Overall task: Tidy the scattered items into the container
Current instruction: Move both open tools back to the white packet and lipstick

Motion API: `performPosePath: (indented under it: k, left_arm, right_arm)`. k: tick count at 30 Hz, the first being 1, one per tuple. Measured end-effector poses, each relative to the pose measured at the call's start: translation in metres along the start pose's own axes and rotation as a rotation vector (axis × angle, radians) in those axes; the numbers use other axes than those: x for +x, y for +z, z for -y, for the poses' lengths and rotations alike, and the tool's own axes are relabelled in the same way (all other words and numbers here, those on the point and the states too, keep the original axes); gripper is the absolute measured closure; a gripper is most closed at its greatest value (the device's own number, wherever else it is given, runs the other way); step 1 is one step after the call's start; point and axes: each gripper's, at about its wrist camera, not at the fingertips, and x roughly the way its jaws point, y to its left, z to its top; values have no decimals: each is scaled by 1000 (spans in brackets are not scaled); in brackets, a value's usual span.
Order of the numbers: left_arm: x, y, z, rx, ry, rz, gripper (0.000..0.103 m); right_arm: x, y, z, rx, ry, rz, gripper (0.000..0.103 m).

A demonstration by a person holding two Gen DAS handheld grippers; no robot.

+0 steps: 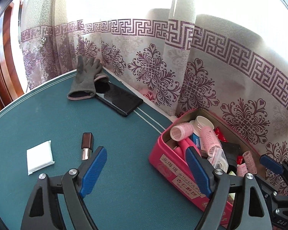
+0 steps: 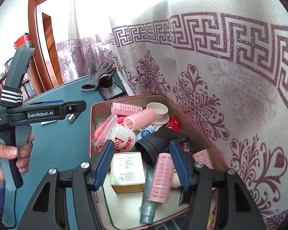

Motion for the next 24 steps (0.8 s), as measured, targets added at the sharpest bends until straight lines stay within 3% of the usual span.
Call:
performPosePath:
  k: [15,24]
  left_arm:
    - [-24,-46,-136,-251,270,-2,18]
    - [-23,-55,-155,-264,297,-6,18]
  right_arm:
    - [15,1,-60,-62,124,-20,37]
    - [24,-3,-98,-118,169,-52,31]
